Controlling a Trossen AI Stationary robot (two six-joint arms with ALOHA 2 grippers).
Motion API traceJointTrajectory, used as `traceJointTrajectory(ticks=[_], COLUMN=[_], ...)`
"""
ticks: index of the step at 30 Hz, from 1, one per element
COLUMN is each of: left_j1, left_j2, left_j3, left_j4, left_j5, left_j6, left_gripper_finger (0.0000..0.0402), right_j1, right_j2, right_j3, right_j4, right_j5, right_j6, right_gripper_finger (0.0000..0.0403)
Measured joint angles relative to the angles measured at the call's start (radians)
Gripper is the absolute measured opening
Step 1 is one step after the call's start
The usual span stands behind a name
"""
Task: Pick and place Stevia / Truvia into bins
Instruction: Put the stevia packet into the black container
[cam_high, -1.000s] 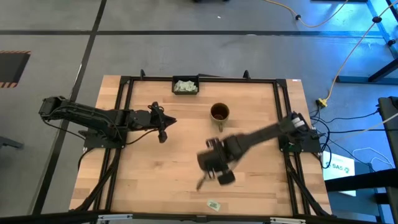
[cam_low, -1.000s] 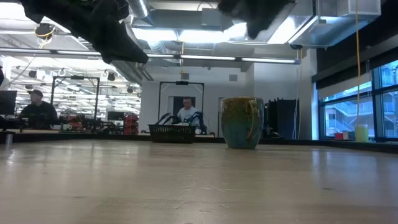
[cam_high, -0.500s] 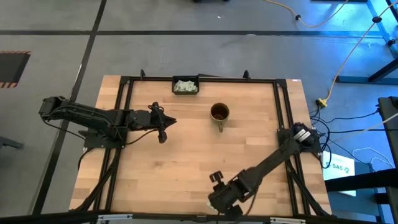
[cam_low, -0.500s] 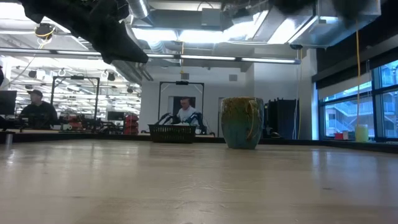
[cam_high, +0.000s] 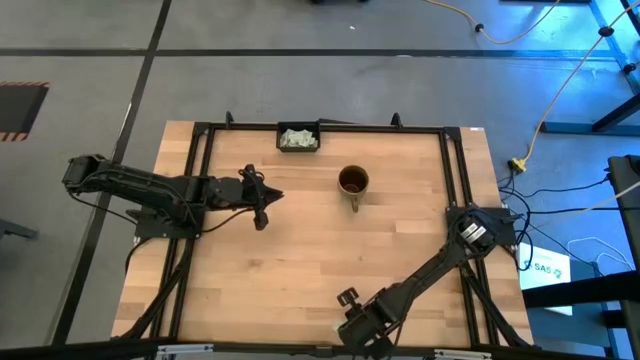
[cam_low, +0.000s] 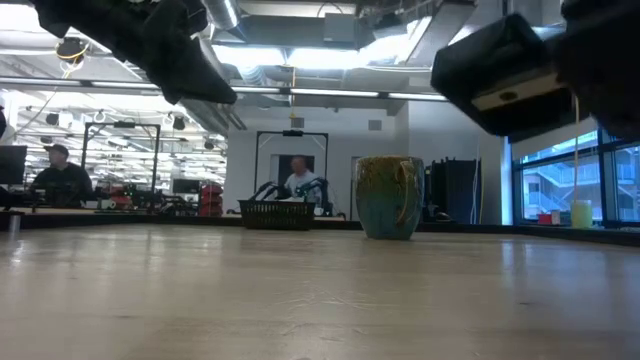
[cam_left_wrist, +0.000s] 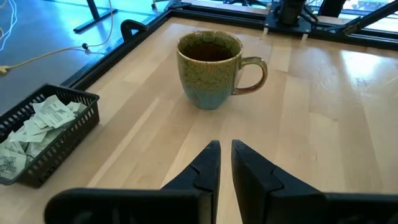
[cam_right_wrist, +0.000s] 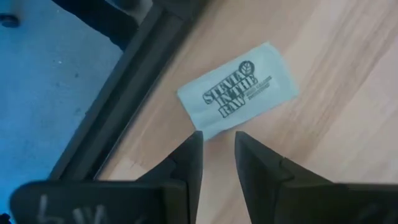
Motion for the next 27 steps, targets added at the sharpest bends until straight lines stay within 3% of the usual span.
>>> traceJointTrajectory(ticks=[11, 23, 27], left_j1=[0.0, 0.0, 0.0], left_j2=[0.0, 0.0, 0.0], left_j3=[0.0, 0.0, 0.0], left_j4=[-0.035, -0.05, -0.06], left_j5=[0.0, 0.0, 0.0], left_j6=[0.0, 0.0, 0.0], left_gripper_finger=[0.0033, 0.0033, 0.0033], right_j1=[0.002, 0.004, 0.004], right_j2=[0.016, 0.069, 0.071], right_j3=[0.0, 0.007, 0.007], right_j4=[0.077, 0.07, 0.067], right_j5=[0.014, 0.02, 0.02], right_j6=[-0.002, 0.002, 0.032], right_gripper_finger=[0.009, 0.0011, 0.0007])
